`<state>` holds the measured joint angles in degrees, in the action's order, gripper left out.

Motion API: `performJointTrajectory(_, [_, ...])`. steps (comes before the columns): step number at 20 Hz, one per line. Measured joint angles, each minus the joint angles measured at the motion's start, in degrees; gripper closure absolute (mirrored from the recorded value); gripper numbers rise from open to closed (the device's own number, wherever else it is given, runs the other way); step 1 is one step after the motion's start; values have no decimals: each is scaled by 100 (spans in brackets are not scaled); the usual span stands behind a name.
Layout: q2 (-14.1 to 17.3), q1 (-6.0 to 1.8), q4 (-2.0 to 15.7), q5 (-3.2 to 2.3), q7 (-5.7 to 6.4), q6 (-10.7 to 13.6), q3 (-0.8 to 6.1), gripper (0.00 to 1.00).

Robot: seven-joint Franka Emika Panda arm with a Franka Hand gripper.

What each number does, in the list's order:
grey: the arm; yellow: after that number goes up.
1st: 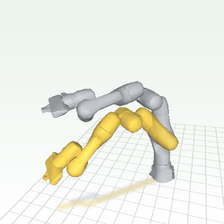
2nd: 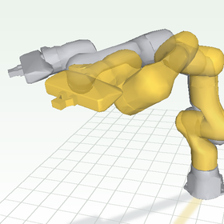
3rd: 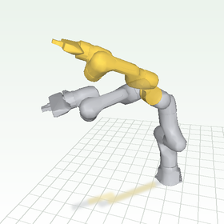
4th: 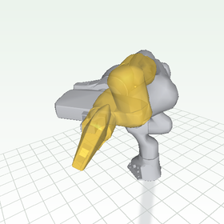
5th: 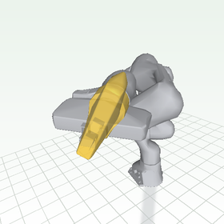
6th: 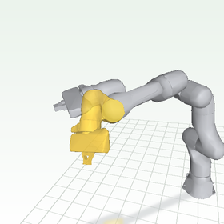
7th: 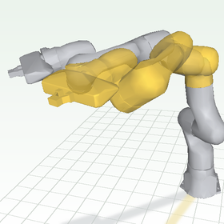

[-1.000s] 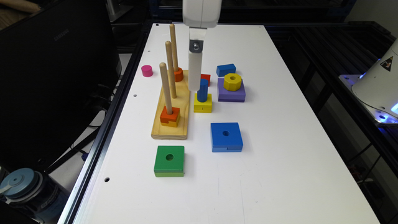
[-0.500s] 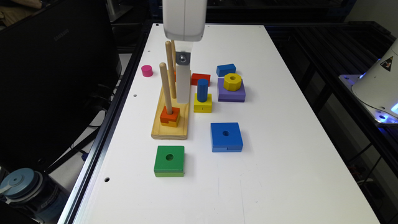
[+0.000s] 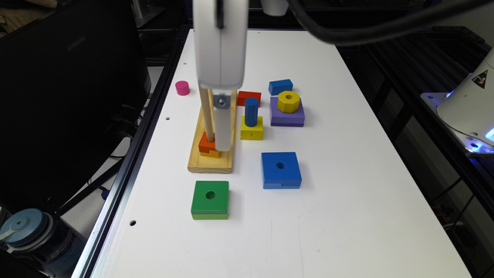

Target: Pick up green block.

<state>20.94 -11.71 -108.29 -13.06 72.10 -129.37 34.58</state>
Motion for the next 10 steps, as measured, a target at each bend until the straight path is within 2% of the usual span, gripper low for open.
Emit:
performJointTrajectory(2, [167,85,206,-127,113,81,-8,0])
performJointTrajectory(4, [266,93,315,-192,133,129,-10,0])
performJointTrajectory(10, [314,93,354,-209,134,159,-12,0])
